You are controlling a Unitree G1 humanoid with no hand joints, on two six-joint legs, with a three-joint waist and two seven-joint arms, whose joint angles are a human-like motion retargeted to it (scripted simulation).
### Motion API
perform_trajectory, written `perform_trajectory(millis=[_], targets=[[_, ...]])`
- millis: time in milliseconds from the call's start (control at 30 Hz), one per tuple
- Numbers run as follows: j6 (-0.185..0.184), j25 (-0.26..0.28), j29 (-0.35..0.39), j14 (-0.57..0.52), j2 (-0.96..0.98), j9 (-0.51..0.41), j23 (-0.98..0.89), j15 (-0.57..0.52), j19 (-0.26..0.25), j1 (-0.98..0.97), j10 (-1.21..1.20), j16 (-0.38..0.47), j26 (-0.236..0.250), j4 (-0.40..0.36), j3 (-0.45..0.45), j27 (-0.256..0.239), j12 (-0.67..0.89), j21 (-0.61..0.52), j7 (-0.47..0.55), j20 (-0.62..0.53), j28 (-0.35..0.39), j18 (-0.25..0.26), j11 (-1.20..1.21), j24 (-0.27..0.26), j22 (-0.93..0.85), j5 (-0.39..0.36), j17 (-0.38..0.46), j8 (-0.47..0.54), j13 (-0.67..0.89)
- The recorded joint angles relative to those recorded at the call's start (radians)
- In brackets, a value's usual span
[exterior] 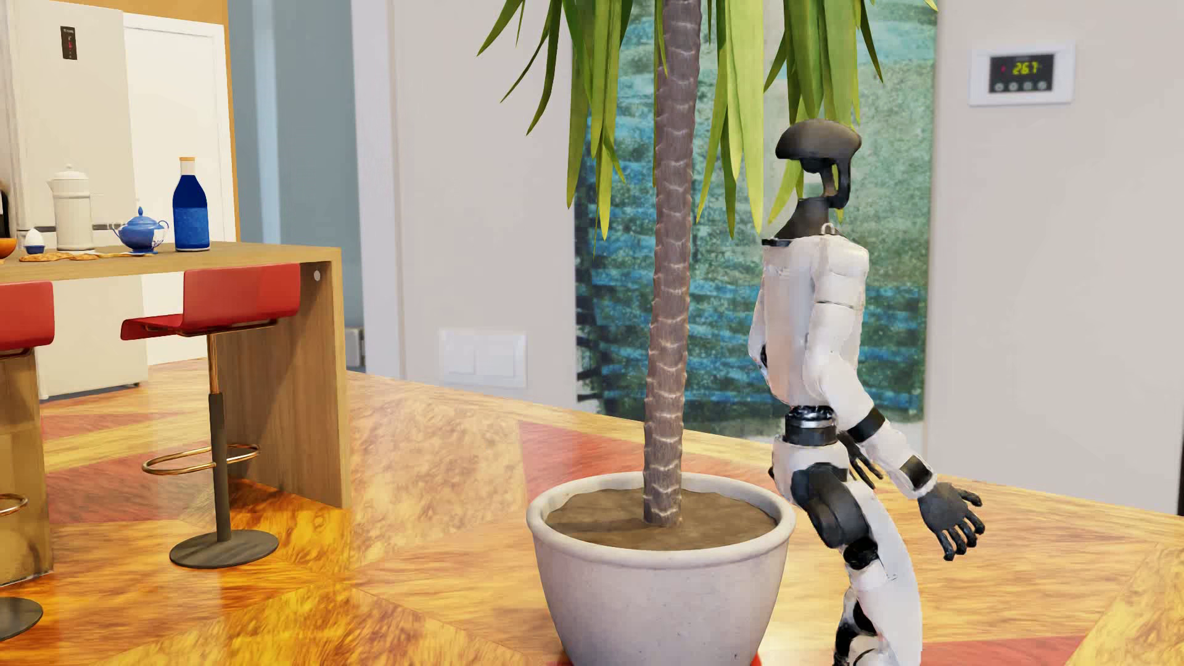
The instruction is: Go around the plant
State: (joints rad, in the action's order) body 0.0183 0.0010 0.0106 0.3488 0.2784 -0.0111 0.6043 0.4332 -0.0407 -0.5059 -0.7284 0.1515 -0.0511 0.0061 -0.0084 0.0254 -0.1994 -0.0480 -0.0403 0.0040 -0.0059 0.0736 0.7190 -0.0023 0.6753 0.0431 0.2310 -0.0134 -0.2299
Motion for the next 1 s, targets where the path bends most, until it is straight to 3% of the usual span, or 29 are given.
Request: perform_trajectory(millis=[33,67,100,133,167,200,233,267,300,333,367,400,433,500,567,633,667,700,733,800,867,900,933,967,1000], targets=[[-0.022,-0.003,0.008,0.129,0.015,-0.006,-0.038,0.042,-0.027,-0.074,-0.150,-0.018,-0.048,0.037,0.048,0.024,0.151,-0.037,-0.019,0.010,-0.006,0.027,0.063,-0.009,-0.058,0.036,0.001,-0.053,-0.050],[-0.037,-0.016,0.005,0.194,0.032,0.012,-0.052,0.097,-0.062,-0.148,-0.262,-0.034,-0.057,0.052,0.082,0.061,0.242,-0.043,-0.021,0.008,-0.010,-0.038,0.130,-0.031,-0.082,0.065,-0.007,-0.096,-0.073],[-0.038,-0.039,0.010,0.097,0.040,0.020,-0.092,0.137,-0.083,-0.179,-0.290,-0.037,-0.023,0.026,0.106,0.131,0.206,-0.062,-0.010,-0.055,0.002,-0.185,0.184,-0.063,-0.096,0.081,-0.056,-0.111,-0.023],[-0.013,-0.057,0.022,-0.015,0.064,0.012,-0.118,0.137,-0.096,-0.185,-0.274,-0.016,0.018,-0.032,0.128,0.178,0.141,-0.090,0.011,-0.102,0.017,-0.183,0.270,-0.105,-0.073,0.107,-0.107,-0.094,0.051],[0.017,-0.055,0.039,-0.022,0.123,-0.014,-0.129,0.035,-0.088,-0.175,-0.257,0.011,0.052,-0.084,0.157,0.198,0.018,-0.165,0.019,-0.091,0.035,-0.194,0.405,-0.157,-0.078,0.105,-0.087,-0.022,0.146],[0.053,-0.045,0.054,0.004,0.190,-0.018,-0.112,0.022,-0.065,-0.185,-0.233,0.038,0.044,-0.113,0.209,0.150,-0.068,-0.122,0.006,-0.046,0.056,-0.215,0.428,-0.203,-0.050,0.070,-0.085,0.030,0.176],[0.077,-0.037,0.068,0.023,0.220,-0.043,-0.056,0.117,-0.034,-0.170,-0.200,0.052,0.003,-0.138,0.257,0.087,-0.118,-0.056,-0.008,-0.020,0.086,-0.227,0.396,-0.242,-0.059,0.025,-0.078,0.057,0.193],[0.076,-0.035,0.077,0.135,0.231,-0.064,-0.050,0.188,0.005,-0.173,-0.236,0.052,-0.044,-0.134,0.301,0.055,-0.142,-0.051,-0.047,0.003,0.110,-0.144,0.256,-0.263,-0.020,0.040,-0.022,0.023,0.205],[0.027,-0.048,0.083,0.271,0.180,-0.067,-0.043,0.094,-0.017,-0.148,-0.396,0.034,-0.104,-0.061,0.318,0.015,-0.152,-0.030,-0.020,0.016,0.130,0.006,0.228,-0.247,0.001,0.064,-0.030,-0.030,0.193],[-0.005,-0.062,0.086,0.354,0.174,-0.049,-0.060,0.123,-0.073,-0.106,-0.449,0.049,-0.152,0.032,0.286,-0.029,-0.164,-0.039,0.028,-0.050,0.143,0.081,0.275,-0.208,0.061,0.086,-0.070,-0.053,0.194],[0.002,-0.080,0.090,0.280,0.197,-0.034,-0.033,0.129,-0.123,-0.105,-0.436,0.057,-0.191,0.074,0.223,-0.088,-0.164,-0.083,-0.043,-0.084,0.137,-0.147,0.382,-0.153,0.089,0.076,-0.113,-0.005,0.183],[0.025,-0.103,0.092,0.296,0.261,-0.024,-0.019,0.096,-0.154,-0.087,-0.424,0.045,-0.206,0.041,0.178,-0.114,-0.135,-0.166,-0.042,-0.084,0.118,-0.156,0.489,-0.117,0.107,0.022,-0.082,0.040,0.158],[0.047,-0.130,0.087,0.306,0.303,-0.020,0.000,0.066,-0.173,-0.048,-0.394,0.049,-0.212,0.011,0.130,-0.121,-0.112,-0.100,-0.032,-0.065,0.093,-0.160,0.533,-0.096,0.053,-0.025,-0.101,0.044,0.106],[0.076,-0.151,0.081,0.316,0.384,0.012,-0.004,0.019,-0.180,0.057,-0.292,0.059,-0.135,-0.037,0.032,-0.041,-0.041,-0.008,0.007,-0.063,0.056,-0.162,0.515,-0.064,0.041,-0.058,-0.084,-0.014,0.013],[0.084,-0.125,0.093,0.313,0.436,0.036,-0.018,-0.033,-0.165,0.196,-0.149,0.027,-0.026,-0.082,-0.014,0.039,0.040,0.019,0.074,-0.060,0.049,-0.163,0.427,-0.011,0.018,-0.043,-0.063,-0.020,-0.076],[0.078,-0.073,0.116,0.270,0.434,0.000,-0.017,-0.087,-0.156,0.293,-0.144,0.003,0.050,-0.114,0.031,0.023,0.121,0.032,0.118,-0.064,0.046,-0.162,0.306,0.052,-0.020,0.001,-0.060,0.023,-0.087],[0.073,-0.039,0.133,0.162,0.390,-0.019,0.009,-0.122,-0.165,0.244,-0.315,0.003,0.060,-0.128,0.056,-0.041,0.124,0.034,0.098,-0.076,0.059,-0.136,0.174,0.067,-0.070,0.045,-0.042,0.033,-0.057],[0.017,-0.002,0.154,-0.039,0.332,-0.033,0.055,-0.091,-0.099,0.157,-0.496,0.014,0.058,-0.089,0.117,-0.123,0.121,0.024,0.061,-0.083,0.056,-0.150,0.174,0.052,-0.051,0.050,0.000,-0.010,-0.017],[-0.043,0.032,0.177,-0.137,0.265,-0.043,0.075,-0.049,0.013,0.073,-0.602,0.023,0.042,-0.043,0.184,-0.179,0.082,0.022,0.014,-0.067,0.038,-0.146,0.159,0.019,-0.046,0.052,0.019,-0.052,0.035],[-0.134,0.072,0.205,0.068,0.127,-0.036,0.004,0.023,-0.060,-0.047,-0.550,0.016,-0.027,0.004,0.317,-0.174,-0.050,-0.005,-0.042,-0.034,0.017,-0.126,0.111,-0.035,-0.070,0.083,0.013,-0.107,0.151],[-0.176,0.062,0.193,0.230,0.025,-0.010,-0.033,0.089,-0.053,-0.092,-0.365,-0.006,-0.103,0.010,0.370,-0.127,-0.152,-0.091,-0.029,-0.036,0.037,-0.094,0.117,-0.038,-0.083,0.098,-0.056,-0.104,0.251],[-0.191,0.035,0.168,0.135,0.089,-0.017,-0.038,-0.017,-0.102,-0.069,-0.236,0.011,-0.123,0.020,0.339,-0.105,-0.151,-0.094,-0.031,-0.113,0.053,-0.117,0.341,-0.036,-0.030,0.109,-0.103,-0.085,0.272],[-0.173,0.000,0.137,0.085,0.188,-0.029,0.003,-0.222,-0.143,-0.033,-0.215,0.021,-0.135,0.009,0.286,-0.102,-0.123,-0.120,-0.030,-0.140,0.061,-0.132,0.553,-0.038,0.058,0.111,-0.125,-0.032,0.272],[-0.128,-0.038,0.095,0.123,0.247,-0.035,0.032,-0.273,-0.170,0.004,-0.215,0.030,-0.153,-0.017,0.216,-0.109,-0.098,-0.098,-0.010,-0.114,0.060,-0.128,0.586,-0.049,0.069,0.089,-0.131,0.025,0.204],[-0.065,-0.079,0.046,0.149,0.308,-0.027,0.028,-0.160,-0.185,0.040,-0.192,0.035,-0.160,-0.045,0.153,-0.099,-0.066,-0.038,0.009,-0.083,0.059,-0.120,0.526,-0.050,0.027,0.068,-0.111,0.066,0.100]])
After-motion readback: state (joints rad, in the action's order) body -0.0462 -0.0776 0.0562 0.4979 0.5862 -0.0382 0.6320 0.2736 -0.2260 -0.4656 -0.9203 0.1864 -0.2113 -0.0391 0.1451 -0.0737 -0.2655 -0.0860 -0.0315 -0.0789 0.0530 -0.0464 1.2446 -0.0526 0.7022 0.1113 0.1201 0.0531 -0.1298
